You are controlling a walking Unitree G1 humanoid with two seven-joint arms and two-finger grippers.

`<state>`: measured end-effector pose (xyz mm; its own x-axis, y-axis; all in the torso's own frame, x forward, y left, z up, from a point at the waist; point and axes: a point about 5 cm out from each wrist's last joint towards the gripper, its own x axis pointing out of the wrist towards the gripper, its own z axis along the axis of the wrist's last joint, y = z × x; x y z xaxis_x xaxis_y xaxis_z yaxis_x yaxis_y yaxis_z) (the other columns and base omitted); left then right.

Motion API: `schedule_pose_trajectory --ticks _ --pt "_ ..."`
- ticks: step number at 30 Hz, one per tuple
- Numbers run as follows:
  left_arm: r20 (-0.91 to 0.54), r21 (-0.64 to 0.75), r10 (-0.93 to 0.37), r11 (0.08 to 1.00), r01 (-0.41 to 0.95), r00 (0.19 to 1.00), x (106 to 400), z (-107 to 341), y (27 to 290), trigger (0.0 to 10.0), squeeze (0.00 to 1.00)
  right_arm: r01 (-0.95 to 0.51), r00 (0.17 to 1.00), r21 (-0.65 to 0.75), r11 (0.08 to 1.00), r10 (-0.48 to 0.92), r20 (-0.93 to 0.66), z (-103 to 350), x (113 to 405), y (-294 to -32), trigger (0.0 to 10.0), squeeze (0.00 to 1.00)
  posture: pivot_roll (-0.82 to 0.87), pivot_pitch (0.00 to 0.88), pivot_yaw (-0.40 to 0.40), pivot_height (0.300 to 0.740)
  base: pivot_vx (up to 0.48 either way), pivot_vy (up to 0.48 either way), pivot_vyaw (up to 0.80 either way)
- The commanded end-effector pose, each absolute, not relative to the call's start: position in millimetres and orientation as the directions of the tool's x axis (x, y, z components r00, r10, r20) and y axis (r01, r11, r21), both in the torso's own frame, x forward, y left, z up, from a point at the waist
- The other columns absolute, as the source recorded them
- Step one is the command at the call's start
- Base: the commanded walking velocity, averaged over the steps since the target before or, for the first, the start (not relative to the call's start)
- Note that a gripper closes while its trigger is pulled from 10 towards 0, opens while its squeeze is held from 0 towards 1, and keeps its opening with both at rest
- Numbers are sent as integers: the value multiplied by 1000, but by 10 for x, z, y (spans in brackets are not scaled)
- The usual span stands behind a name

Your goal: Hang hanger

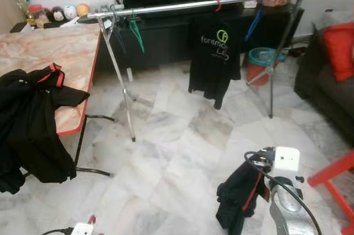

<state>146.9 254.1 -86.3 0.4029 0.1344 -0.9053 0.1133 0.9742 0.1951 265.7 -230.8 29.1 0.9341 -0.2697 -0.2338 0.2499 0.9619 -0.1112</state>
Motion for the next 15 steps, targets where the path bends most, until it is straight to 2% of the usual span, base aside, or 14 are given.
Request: schedule_pose_trajectory --ticks 1,15 --pt "-908 213 149 969 123 392 1436 -855 2607 10000 0 242 946 -95 966 -257 -197 372 2711 -2261 10000 0 -165 0 6 732 -277 0 0" --pt "-908 213 150 969 123 392 1438 -855 2608 10000 0 239 946 -93 966 -254 -200 372 2713 -2255 10000 0 -164 0 6 732 -277 0 0"
